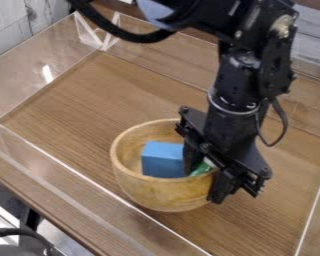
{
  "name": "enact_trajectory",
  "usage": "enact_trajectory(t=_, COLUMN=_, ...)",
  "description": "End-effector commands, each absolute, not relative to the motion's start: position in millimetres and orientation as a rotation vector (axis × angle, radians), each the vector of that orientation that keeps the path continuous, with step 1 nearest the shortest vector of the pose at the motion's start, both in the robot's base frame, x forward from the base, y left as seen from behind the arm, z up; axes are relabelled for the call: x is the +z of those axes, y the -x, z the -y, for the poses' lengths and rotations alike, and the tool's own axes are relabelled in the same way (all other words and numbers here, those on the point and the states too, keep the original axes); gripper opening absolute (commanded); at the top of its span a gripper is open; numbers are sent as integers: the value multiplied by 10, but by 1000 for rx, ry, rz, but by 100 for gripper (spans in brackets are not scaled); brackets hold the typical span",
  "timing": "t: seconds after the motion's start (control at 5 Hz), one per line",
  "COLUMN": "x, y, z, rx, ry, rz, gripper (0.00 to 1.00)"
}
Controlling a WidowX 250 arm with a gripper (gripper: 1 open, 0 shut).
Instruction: Remove the green marker from inside the brown bowl and put it on the table
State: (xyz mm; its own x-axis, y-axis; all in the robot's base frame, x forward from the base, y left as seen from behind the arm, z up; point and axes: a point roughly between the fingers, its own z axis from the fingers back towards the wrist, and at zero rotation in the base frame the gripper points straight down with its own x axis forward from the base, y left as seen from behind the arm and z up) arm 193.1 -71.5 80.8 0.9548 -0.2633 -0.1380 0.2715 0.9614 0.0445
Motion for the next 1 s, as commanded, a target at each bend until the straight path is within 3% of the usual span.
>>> enact_trajectory(t=0.0, x=1011, y=-2061, z=730, rx=-262, ry=-41, rz=-44, gripper=0)
enact_trajectory(t=0.8, x=1040, y=-1996, z=670, rx=-273, ry=-33, rz=-39, gripper=0)
